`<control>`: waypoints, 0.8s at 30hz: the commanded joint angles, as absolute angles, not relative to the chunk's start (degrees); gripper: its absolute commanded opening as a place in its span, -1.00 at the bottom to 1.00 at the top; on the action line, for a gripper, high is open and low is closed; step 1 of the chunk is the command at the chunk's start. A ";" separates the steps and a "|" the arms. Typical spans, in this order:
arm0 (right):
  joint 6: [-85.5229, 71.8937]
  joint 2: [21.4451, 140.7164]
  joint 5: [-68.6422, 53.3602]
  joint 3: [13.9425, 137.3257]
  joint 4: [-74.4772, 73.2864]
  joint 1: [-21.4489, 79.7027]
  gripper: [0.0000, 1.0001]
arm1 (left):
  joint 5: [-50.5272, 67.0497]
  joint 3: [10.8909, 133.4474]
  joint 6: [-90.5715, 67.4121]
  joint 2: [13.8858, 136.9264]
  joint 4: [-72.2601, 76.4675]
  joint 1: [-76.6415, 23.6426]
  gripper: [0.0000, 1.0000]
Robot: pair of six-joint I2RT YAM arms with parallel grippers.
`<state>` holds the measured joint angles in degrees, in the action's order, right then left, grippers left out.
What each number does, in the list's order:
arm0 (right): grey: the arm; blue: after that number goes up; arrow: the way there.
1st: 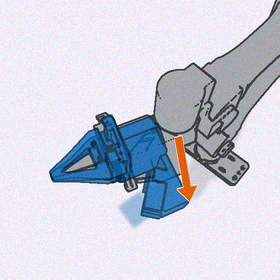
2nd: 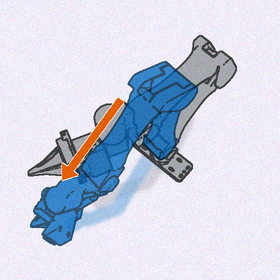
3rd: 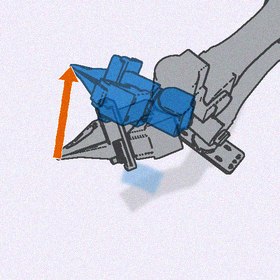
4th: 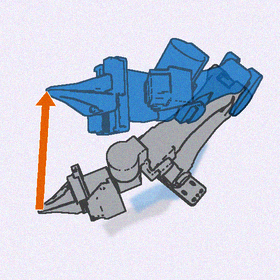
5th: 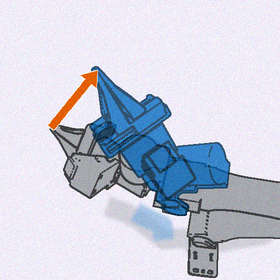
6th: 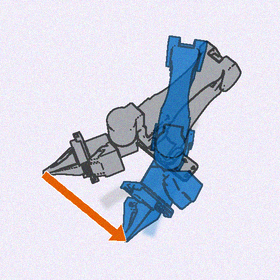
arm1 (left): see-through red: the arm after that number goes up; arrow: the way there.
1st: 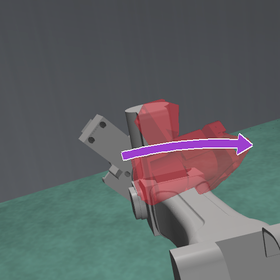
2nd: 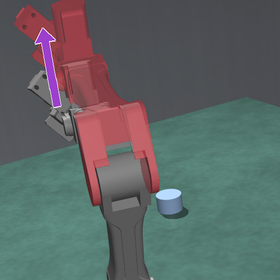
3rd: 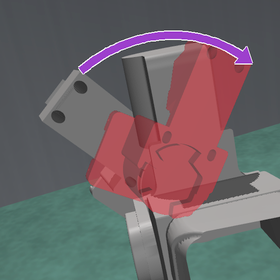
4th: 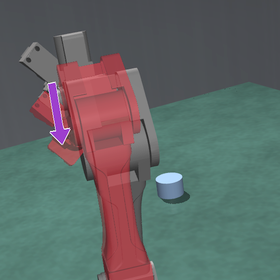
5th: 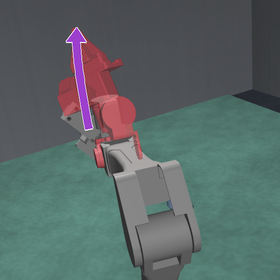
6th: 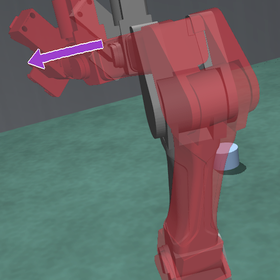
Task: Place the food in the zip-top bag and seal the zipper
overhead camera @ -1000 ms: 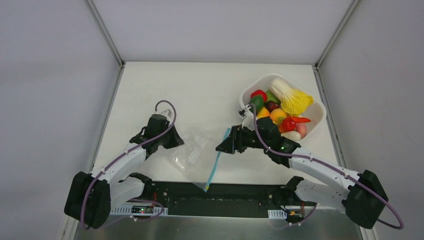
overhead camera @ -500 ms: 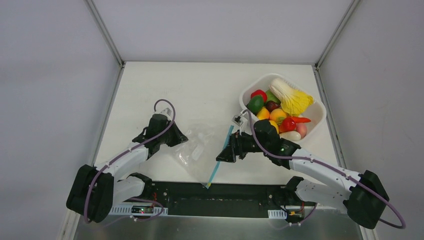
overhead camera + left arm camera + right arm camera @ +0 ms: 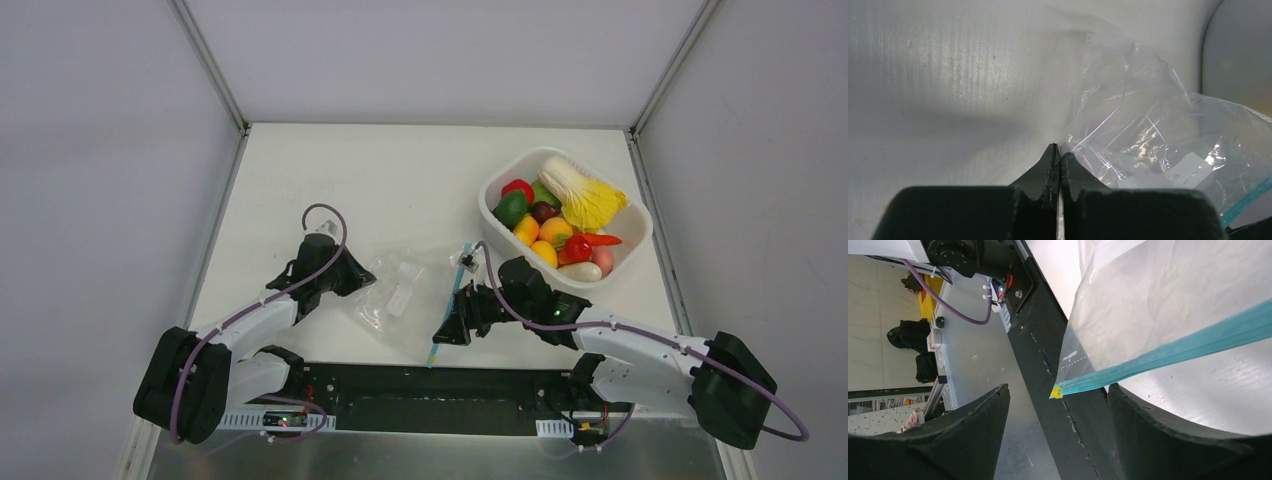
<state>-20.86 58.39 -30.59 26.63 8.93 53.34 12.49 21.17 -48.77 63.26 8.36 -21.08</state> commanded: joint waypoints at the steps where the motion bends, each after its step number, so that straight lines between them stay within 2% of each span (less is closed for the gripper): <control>1: -19.95 59.00 -29.10 25.30 15.77 53.94 0.49 | 10.22 19.85 -51.05 61.80 11.41 -21.70 -1.00; 8: -19.95 59.63 -25.79 21.69 21.71 54.13 0.49 | 10.43 19.06 -52.05 62.84 13.86 -21.71 -1.00; 9: -22.43 59.41 -24.64 21.44 21.94 54.13 0.08 | 10.41 18.94 -52.07 62.74 14.12 -21.73 -1.00; 10: -24.26 59.08 -22.69 21.30 21.96 54.13 0.03 | 10.24 18.78 -52.16 62.48 14.19 -21.71 -1.00; 18: -33.25 54.00 -4.60 22.65 9.31 54.06 0.28 | 8.59 18.73 -50.24 59.24 10.63 -21.69 -1.00; 24: -33.91 51.86 -8.95 20.94 13.21 54.06 0.15 | 8.47 18.43 -50.22 59.47 11.30 -21.71 -1.00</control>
<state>-31.53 53.36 -9.19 21.19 10.63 53.93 9.74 18.83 -51.40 59.99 10.72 -21.08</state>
